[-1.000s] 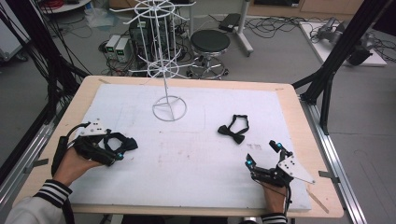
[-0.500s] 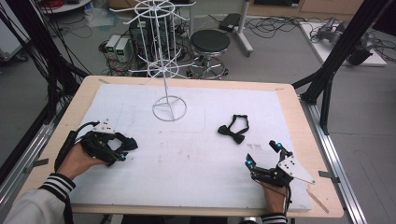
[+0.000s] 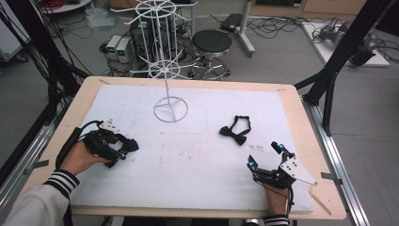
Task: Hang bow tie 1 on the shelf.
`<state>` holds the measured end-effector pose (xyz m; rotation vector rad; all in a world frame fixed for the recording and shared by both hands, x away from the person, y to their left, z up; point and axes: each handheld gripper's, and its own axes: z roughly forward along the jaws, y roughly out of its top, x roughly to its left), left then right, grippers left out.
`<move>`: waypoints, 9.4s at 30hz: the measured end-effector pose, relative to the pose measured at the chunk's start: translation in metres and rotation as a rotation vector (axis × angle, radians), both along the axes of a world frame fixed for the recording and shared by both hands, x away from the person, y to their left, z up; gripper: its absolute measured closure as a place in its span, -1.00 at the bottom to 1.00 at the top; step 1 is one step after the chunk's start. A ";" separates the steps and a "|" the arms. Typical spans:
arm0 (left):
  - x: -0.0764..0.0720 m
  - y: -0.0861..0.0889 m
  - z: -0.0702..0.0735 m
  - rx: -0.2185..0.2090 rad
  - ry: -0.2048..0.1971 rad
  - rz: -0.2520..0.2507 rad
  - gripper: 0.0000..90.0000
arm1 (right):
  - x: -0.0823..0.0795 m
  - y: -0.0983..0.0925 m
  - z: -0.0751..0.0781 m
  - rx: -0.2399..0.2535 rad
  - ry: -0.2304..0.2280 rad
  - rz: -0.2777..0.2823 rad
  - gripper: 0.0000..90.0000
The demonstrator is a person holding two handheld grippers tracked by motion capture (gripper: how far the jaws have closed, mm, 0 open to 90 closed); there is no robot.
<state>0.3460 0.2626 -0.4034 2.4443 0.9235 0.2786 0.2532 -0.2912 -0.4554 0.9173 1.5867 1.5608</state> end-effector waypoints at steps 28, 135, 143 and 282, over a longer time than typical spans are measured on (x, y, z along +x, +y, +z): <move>0.011 -0.009 -0.007 0.121 0.111 0.023 0.67 | 0.000 0.000 0.000 -0.003 -0.001 0.000 -0.96; 0.019 -0.020 0.117 -0.639 -0.436 0.087 0.67 | 0.000 0.000 0.000 -0.001 0.000 0.002 -0.96; 0.025 -0.028 0.120 -0.634 -0.438 0.080 0.67 | 0.000 0.000 0.000 0.002 0.002 0.002 -0.97; -0.032 -0.002 0.006 -0.629 -0.588 0.088 -0.96 | 0.000 0.000 0.000 0.004 0.002 -0.010 -0.96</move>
